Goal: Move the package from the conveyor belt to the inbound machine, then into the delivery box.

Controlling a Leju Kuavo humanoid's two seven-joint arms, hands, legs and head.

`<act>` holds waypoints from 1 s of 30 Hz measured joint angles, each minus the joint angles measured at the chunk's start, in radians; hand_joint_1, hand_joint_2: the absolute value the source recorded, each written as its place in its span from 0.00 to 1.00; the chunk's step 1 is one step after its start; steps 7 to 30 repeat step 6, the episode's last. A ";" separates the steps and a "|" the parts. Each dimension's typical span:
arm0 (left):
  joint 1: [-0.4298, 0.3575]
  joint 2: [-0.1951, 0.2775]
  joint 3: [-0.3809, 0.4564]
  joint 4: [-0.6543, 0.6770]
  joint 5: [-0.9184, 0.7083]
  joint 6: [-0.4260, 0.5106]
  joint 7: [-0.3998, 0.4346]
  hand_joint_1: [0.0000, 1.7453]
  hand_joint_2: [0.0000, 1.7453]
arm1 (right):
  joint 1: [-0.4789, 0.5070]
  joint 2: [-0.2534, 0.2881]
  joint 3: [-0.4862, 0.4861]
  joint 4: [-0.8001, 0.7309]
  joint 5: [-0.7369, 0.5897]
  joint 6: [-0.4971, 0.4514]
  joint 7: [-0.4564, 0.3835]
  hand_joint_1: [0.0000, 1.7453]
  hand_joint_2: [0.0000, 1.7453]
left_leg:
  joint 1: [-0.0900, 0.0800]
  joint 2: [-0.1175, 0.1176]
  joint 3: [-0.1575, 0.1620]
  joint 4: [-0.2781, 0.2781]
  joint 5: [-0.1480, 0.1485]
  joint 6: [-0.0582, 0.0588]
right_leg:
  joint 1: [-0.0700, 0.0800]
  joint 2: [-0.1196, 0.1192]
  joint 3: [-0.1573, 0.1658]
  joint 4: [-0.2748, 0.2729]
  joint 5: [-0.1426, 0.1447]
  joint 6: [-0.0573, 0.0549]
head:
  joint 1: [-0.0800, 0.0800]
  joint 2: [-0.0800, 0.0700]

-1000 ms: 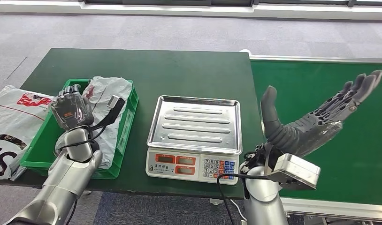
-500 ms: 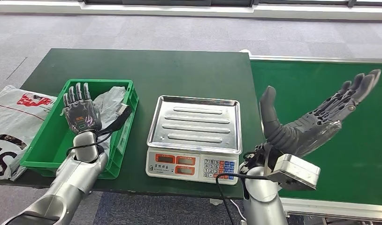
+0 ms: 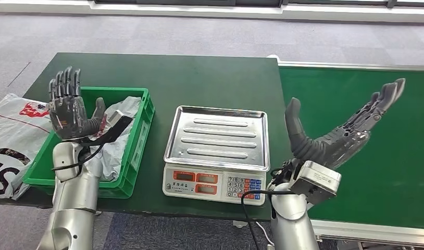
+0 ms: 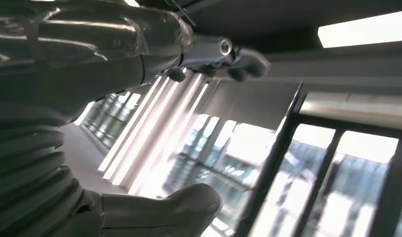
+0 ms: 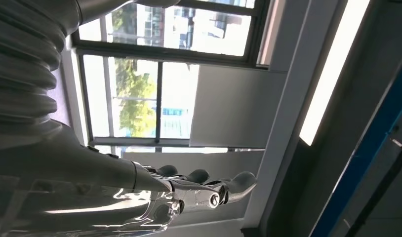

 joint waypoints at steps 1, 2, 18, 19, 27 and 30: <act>-0.003 -0.042 0.095 -0.032 0.093 0.001 -0.161 0.00 1.00 | 0.002 0.000 -0.025 0.007 0.017 0.000 0.000 0.00 1.00 | -0.001 0.002 0.002 0.000 -0.001 0.000 | -0.001 0.002 0.000 0.000 0.000 0.000 | 0.000 0.000; 0.003 -0.078 0.172 -0.058 0.185 0.002 -0.260 0.00 1.00 | 0.005 0.000 -0.052 0.016 0.037 0.000 0.000 0.00 1.00 | -0.002 0.004 0.004 0.000 -0.002 0.001 | -0.003 0.004 0.001 0.000 0.000 0.000 | 0.000 0.000; 0.074 -0.158 0.261 -0.114 0.504 -0.031 -0.256 0.00 1.00 | 0.017 -0.001 -0.167 0.052 0.138 -0.001 0.000 0.00 1.00 | -0.003 0.008 0.006 0.000 -0.004 0.001 | -0.003 0.008 0.000 0.000 0.000 0.000 | -0.001 0.000; 0.074 -0.158 0.261 -0.114 0.504 -0.031 -0.256 0.00 1.00 | 0.017 -0.001 -0.167 0.052 0.138 -0.001 0.000 0.00 1.00 | -0.003 0.008 0.006 0.000 -0.004 0.001 | -0.003 0.008 0.000 0.000 0.000 0.000 | -0.001 0.000; 0.074 -0.158 0.261 -0.114 0.504 -0.031 -0.256 0.00 1.00 | 0.017 -0.001 -0.167 0.052 0.138 -0.001 0.000 0.00 1.00 | -0.003 0.008 0.006 0.000 -0.004 0.001 | -0.003 0.008 0.000 0.000 0.000 0.000 | -0.001 0.000; 0.074 -0.158 0.261 -0.114 0.504 -0.031 -0.256 0.00 1.00 | 0.017 -0.001 -0.167 0.052 0.138 -0.001 0.000 0.00 1.00 | -0.003 0.008 0.006 0.000 -0.004 0.001 | -0.003 0.008 0.000 0.000 0.000 0.000 | -0.001 0.000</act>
